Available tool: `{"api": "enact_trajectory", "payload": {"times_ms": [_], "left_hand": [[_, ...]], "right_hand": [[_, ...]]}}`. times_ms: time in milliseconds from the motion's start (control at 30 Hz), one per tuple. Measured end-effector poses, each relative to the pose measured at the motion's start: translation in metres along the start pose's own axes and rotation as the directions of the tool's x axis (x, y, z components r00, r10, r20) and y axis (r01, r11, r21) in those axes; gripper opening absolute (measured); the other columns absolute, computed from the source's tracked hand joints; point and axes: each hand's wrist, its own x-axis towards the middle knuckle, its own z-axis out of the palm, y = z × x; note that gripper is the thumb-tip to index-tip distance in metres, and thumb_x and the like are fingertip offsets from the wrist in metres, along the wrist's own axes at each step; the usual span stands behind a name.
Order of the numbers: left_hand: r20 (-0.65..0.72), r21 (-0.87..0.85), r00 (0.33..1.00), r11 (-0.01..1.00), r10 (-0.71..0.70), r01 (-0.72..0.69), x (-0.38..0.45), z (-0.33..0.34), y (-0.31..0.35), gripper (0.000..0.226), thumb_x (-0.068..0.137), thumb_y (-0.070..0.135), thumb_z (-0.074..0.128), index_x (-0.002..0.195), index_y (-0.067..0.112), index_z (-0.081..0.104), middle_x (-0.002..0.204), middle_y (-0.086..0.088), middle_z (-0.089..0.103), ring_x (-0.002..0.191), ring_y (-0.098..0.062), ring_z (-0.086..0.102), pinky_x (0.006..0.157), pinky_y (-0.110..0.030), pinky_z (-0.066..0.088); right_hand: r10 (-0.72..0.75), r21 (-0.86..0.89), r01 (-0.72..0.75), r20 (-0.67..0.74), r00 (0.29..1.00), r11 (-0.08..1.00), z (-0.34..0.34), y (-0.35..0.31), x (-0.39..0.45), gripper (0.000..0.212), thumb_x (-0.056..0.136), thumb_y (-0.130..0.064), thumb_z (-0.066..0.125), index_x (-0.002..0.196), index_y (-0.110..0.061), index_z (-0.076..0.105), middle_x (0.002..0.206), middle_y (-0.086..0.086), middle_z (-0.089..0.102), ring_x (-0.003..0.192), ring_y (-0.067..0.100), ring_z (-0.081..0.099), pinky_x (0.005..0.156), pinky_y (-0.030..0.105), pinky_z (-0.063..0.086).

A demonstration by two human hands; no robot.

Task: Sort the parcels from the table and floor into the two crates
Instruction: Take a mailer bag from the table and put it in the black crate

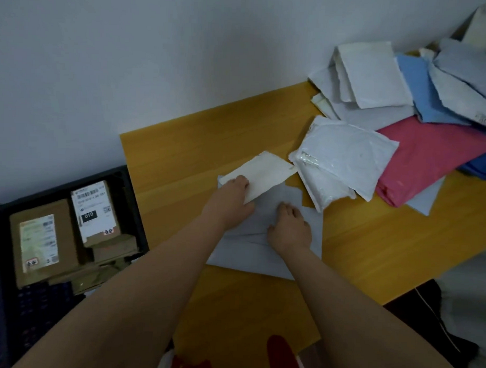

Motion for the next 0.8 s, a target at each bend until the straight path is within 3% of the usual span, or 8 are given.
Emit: {"api": "enact_trajectory", "payload": {"times_ms": [167, 300, 400, 500, 633, 700, 800], "left_hand": [[-0.178, -0.005, 0.983, 0.998, 0.054, -0.056, -0.023, -0.034, -0.013, 0.038, 0.104, 0.023, 0.037, 0.138, 0.008, 0.044, 0.132, -0.015, 0.045, 0.108, -0.031, 0.051, 0.09, -0.04, 0.045], [-0.323, -0.106, 0.946, 0.994, -0.035, 0.001, -0.042, -0.063, -0.022, 0.026, 0.103, 0.019, 0.038, 0.127, 0.011, 0.045, 0.105, -0.011, 0.061, 0.082, -0.022, 0.059, 0.063, -0.034, 0.049], [-0.375, -0.213, 0.923, 0.977, -0.085, 0.004, -0.058, -0.076, -0.03, 0.018, 0.103, 0.017, 0.039, 0.117, 0.012, 0.049, 0.102, -0.009, 0.059, 0.083, -0.021, 0.059, 0.064, -0.033, 0.051], [-0.414, -0.336, 0.902, 0.941, -0.121, -0.028, -0.073, -0.076, -0.038, 0.008, 0.102, 0.018, 0.042, 0.105, 0.019, 0.049, 0.097, -0.003, 0.058, 0.076, -0.008, 0.056, 0.057, -0.019, 0.045], [-0.396, -0.513, 0.901, 0.857, -0.178, -0.056, -0.094, -0.075, -0.045, 0.017, 0.102, 0.016, 0.044, 0.116, 0.009, 0.051, 0.103, -0.009, 0.065, 0.086, -0.019, 0.066, 0.07, -0.034, 0.059], [-0.391, -0.577, 0.896, 0.814, -0.212, -0.059, -0.103, -0.077, -0.049, 0.023, 0.101, 0.016, 0.046, 0.122, 0.007, 0.05, 0.108, -0.012, 0.065, 0.092, -0.022, 0.067, 0.075, -0.041, 0.059], [-0.392, -0.6, 0.892, 0.798, -0.224, -0.063, -0.114, -0.08, -0.055, 0.026, 0.101, 0.018, 0.048, 0.124, 0.007, 0.051, 0.109, -0.011, 0.066, 0.093, -0.02, 0.068, 0.075, -0.04, 0.06]], "right_hand": [[0.02, 0.069, -0.014, -0.086, 0.996, 0.998, -0.012, -0.033, -0.008, 0.066, 0.098, -0.033, 0.044, 0.15, -0.002, 0.018, 0.155, 0.016, 0.025, 0.142, 0.032, 0.025, 0.112, 0.043, 0.028], [0.019, 0.231, 0.029, -0.203, 0.979, 0.972, -0.018, -0.059, -0.019, 0.065, 0.101, -0.033, 0.041, 0.152, -0.003, 0.013, 0.159, 0.015, 0.018, 0.144, 0.03, 0.022, 0.116, 0.041, 0.021], [0.072, 0.41, 0.052, -0.281, 0.957, 0.911, -0.022, -0.069, -0.025, 0.059, 0.101, -0.032, 0.041, 0.148, -0.002, 0.022, 0.153, 0.018, 0.028, 0.137, 0.034, 0.033, 0.111, 0.046, 0.03], [0.11, 0.611, 0.146, -0.361, 0.926, 0.778, -0.022, -0.079, -0.031, 0.051, 0.101, -0.032, 0.043, 0.139, 0.0, 0.034, 0.14, 0.019, 0.04, 0.126, 0.035, 0.042, 0.101, 0.051, 0.04], [0.18, 0.768, 0.16, -0.338, 0.924, 0.62, -0.021, -0.093, -0.041, 0.056, 0.101, -0.035, 0.043, 0.143, -0.001, 0.029, 0.143, 0.016, 0.038, 0.123, 0.029, 0.05, 0.1, 0.046, 0.045], [0.203, 0.782, 0.17, -0.354, 0.913, 0.6, -0.019, -0.096, -0.044, 0.048, 0.1, -0.038, 0.045, 0.133, -0.004, 0.037, 0.132, 0.014, 0.049, 0.112, 0.027, 0.057, 0.093, 0.042, 0.048], [0.227, 0.799, 0.19, -0.376, 0.899, 0.571, -0.015, -0.098, -0.049, 0.035, 0.098, -0.039, 0.05, 0.115, -0.009, 0.04, 0.115, 0.012, 0.058, 0.098, 0.024, 0.06, 0.081, 0.037, 0.049]]}}
